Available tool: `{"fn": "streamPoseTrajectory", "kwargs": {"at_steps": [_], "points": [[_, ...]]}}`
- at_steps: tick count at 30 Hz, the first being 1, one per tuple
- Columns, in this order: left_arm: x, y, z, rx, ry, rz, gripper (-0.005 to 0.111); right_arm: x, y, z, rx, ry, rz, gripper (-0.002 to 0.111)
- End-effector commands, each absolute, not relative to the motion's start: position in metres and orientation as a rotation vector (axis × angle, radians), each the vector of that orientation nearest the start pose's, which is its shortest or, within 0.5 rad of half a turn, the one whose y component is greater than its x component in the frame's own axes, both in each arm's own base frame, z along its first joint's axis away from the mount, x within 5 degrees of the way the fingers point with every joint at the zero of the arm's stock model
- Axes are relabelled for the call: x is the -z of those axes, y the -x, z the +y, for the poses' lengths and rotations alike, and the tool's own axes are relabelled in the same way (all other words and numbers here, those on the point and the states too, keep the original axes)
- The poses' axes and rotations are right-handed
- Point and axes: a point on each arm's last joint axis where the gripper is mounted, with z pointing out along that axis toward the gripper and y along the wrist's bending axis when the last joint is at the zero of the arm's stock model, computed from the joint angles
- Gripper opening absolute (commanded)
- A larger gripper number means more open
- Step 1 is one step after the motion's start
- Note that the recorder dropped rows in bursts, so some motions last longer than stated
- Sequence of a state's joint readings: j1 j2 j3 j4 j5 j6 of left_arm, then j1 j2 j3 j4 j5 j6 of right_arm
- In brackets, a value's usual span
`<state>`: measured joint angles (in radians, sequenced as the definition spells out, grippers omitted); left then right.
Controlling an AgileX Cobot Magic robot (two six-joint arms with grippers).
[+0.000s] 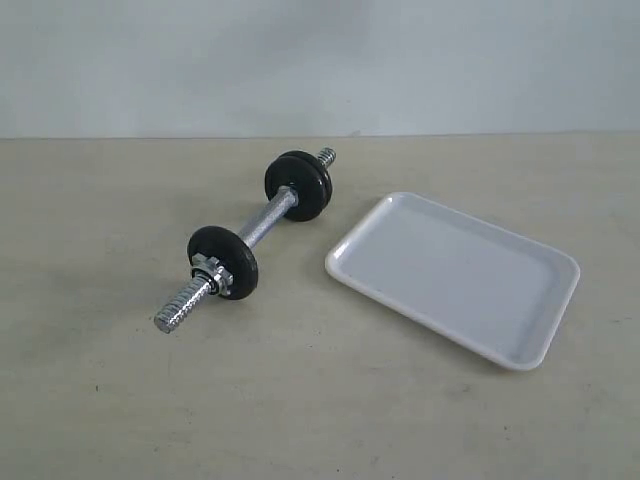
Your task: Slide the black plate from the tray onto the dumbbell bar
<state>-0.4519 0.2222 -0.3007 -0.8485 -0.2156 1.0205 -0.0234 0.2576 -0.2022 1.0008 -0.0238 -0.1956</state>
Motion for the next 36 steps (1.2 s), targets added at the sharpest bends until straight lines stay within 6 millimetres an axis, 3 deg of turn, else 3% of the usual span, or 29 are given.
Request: {"fn": "streamPoseTrajectory", "kwargs": {"at_steps": [1,9,15,21,32,36], "points": [[-0.312,-0.062,-0.013,0.139,-0.241,1.239,0.004,-0.265,-0.077,-0.003,-0.601,-0.637,1.426,0.001],[-0.312,-0.062,-0.013,0.139,-0.241,1.239,0.004,-0.265,-0.077,-0.003,-0.594,-0.628,1.426,0.001],[-0.312,-0.062,-0.013,0.139,-0.239,1.238,0.004,-0.270,-0.063,-0.001,-0.312,-0.299,1.424,0.001],[-0.312,-0.062,-0.013,0.139,-0.239,1.238,0.004,-0.278,-0.042,0.000,-0.109,-0.105,1.305,0.001],[-0.313,-0.062,-0.012,0.134,-0.231,1.233,0.004,-0.277,-0.040,0.002,-0.083,-0.049,1.311,0.001],[-0.313,-0.062,-0.012,0.134,-0.231,1.233,0.004,-0.267,-0.043,0.003,-0.071,-0.026,1.350,0.001]]}}
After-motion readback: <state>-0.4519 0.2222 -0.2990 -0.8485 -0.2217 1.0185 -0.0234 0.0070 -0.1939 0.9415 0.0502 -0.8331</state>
